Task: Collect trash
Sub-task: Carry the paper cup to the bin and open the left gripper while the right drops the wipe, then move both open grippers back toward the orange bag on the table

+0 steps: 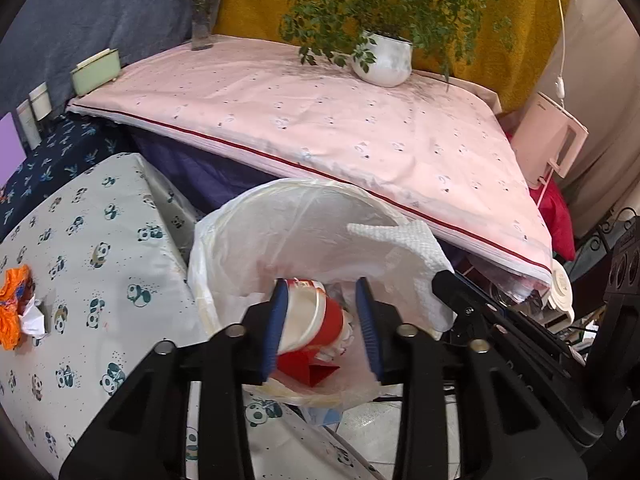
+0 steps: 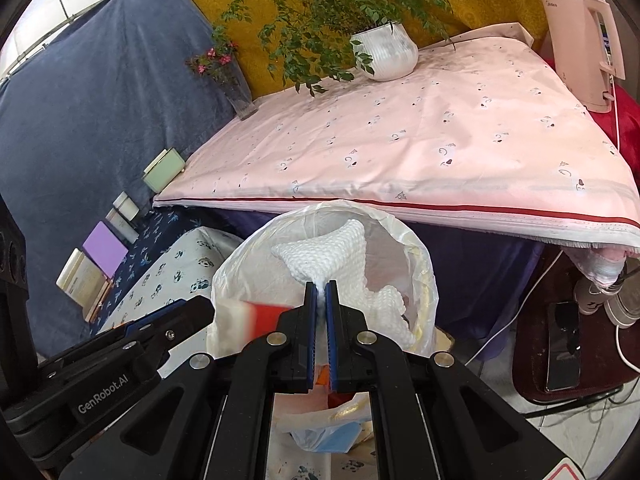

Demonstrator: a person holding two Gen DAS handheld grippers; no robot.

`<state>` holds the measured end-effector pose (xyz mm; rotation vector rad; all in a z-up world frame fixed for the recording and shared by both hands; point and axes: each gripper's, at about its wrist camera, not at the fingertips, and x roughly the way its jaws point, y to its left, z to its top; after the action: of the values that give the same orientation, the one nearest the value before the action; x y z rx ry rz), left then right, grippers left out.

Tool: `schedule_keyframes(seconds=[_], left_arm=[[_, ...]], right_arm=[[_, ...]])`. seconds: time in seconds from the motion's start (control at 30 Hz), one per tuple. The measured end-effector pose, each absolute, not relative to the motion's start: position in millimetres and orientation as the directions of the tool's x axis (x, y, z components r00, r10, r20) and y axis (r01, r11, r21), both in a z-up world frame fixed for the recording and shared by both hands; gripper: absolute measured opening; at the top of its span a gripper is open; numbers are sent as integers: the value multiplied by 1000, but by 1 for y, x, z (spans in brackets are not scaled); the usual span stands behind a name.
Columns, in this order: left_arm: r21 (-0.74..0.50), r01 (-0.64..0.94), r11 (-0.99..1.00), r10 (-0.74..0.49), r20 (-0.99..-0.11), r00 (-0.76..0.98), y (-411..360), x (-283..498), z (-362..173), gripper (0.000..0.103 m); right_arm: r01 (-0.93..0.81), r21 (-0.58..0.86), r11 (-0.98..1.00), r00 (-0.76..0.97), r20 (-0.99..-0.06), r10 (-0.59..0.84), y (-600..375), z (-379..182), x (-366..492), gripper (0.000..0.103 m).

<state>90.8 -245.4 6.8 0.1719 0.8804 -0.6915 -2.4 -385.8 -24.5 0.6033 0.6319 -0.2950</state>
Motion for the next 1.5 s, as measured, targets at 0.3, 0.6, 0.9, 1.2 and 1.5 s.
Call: schedule_keyframes(seconds=[0.3, 0.6, 0.9, 1.2, 1.5], left_arm=[[-130, 569, 812, -445, -768, 460, -227, 99, 2, 47], [-131, 527, 840, -422, -768, 482, -206, 103, 0, 53], [-134, 456, 880, -384, -764, 518, -169, 107, 0, 58], [-121, 361, 925, -321, -757, 570, -121, 114, 4, 63], [-93, 257, 962, -237, -751, 616, -66, 115, 3, 68]], right_arm=[[420, 429, 800, 772, -632, -66, -376, -25, 7, 11], [408, 426, 807, 773, -632, -57, -366, -24, 12, 12], [382, 416, 825, 777, -628, -44, -346, -17, 15, 28], [330, 397, 857, 780, -626, -10, -310, -6, 25, 35], [246, 373, 895, 773, -633, 51, -261, -1, 39, 44]])
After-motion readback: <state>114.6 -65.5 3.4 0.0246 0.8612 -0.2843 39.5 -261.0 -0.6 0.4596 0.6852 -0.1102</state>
